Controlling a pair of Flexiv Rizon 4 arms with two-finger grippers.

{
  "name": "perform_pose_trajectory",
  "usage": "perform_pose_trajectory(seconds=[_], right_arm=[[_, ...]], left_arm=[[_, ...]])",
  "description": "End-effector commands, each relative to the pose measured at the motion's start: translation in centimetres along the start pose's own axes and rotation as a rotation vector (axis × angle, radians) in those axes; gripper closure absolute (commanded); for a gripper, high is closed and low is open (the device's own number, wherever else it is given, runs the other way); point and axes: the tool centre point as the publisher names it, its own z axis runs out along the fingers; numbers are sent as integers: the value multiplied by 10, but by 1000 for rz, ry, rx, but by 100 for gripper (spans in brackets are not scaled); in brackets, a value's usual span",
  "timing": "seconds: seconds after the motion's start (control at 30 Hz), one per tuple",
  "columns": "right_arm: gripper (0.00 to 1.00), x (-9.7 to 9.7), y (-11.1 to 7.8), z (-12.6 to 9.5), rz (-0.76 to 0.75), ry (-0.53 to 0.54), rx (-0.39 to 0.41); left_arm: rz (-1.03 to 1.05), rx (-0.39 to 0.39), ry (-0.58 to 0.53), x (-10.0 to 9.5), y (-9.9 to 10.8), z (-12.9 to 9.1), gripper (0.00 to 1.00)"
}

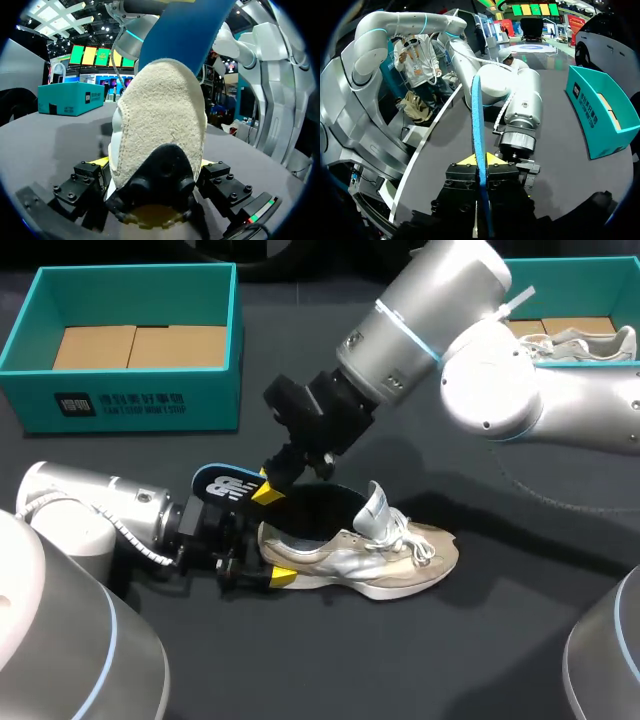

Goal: Take the shoe out of the shoebox, open the shoe tongue, remove and reinsert the insole, then place the shoe into the shoebox

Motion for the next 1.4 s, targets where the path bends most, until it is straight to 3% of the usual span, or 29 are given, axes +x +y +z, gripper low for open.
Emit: perform_pose_trajectory(seconds=[0.03,0.27,0.33,0.53,0.63,1.07,1.17,1.33,1.4], right_arm=[[100,-3,3,2,1,4,14],[100,-3,3,2,1,4,14],[100,-2,16,-5,-14,-27,-26],[100,13,52,-33,-43,-103,-211],[100,26,59,-53,-14,-93,-365],[100,26,63,-52,8,-102,-378],[100,35,73,-73,19,-170,-414],[100,58,88,-115,57,-190,-458],[100,70,90,-130,69,-209,-525]], left_arm=[[0,1,-1,0,2,1,100],[0,1,-1,0,2,1,100],[0,1,-1,0,2,1,100],[0,1,-1,0,2,1,100],[0,1,-1,0,2,1,100],[0,1,-1,0,2,1,100],[0,1,-1,0,2,1,100],[0,1,-1,0,2,1,100],[0,1,-1,0,2,1,100]])
